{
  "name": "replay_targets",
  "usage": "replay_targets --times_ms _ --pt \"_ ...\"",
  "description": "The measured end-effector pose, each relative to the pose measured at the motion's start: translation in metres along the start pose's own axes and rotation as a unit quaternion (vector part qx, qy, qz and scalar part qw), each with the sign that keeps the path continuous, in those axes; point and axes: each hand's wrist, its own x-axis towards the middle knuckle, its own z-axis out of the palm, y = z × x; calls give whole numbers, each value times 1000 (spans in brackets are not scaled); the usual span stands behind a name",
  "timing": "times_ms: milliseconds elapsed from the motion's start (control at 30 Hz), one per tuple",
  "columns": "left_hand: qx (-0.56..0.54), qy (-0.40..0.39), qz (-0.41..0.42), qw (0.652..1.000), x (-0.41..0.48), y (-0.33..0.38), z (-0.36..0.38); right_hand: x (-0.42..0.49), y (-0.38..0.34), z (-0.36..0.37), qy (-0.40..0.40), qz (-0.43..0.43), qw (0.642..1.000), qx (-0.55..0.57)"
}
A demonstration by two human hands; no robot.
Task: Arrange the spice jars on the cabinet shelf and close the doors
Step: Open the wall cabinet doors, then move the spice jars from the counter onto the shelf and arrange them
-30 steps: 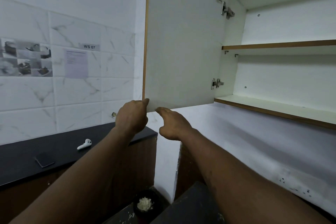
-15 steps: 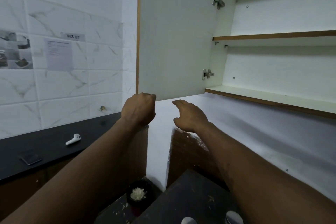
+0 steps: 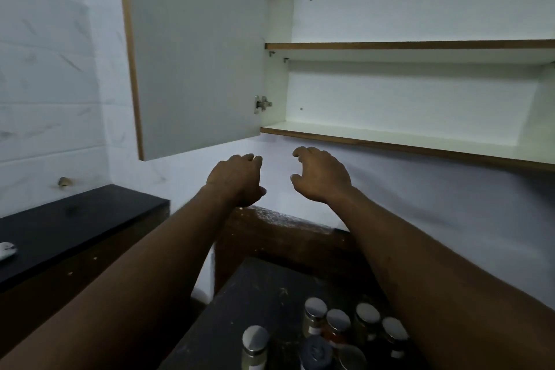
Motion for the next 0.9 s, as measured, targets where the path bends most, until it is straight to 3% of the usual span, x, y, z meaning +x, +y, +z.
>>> replay_targets --times_ms 467,800,900 --pt "-57 7 143 988 35 140 5 -79 123 -66 14 151 986 -71" --pt "-113 35 177 977 54 215 19 -88 191 -63 17 175 983 -58" --pt "-156 11 189 969 49 246 33 -105 211 -50 3 180 983 -33"
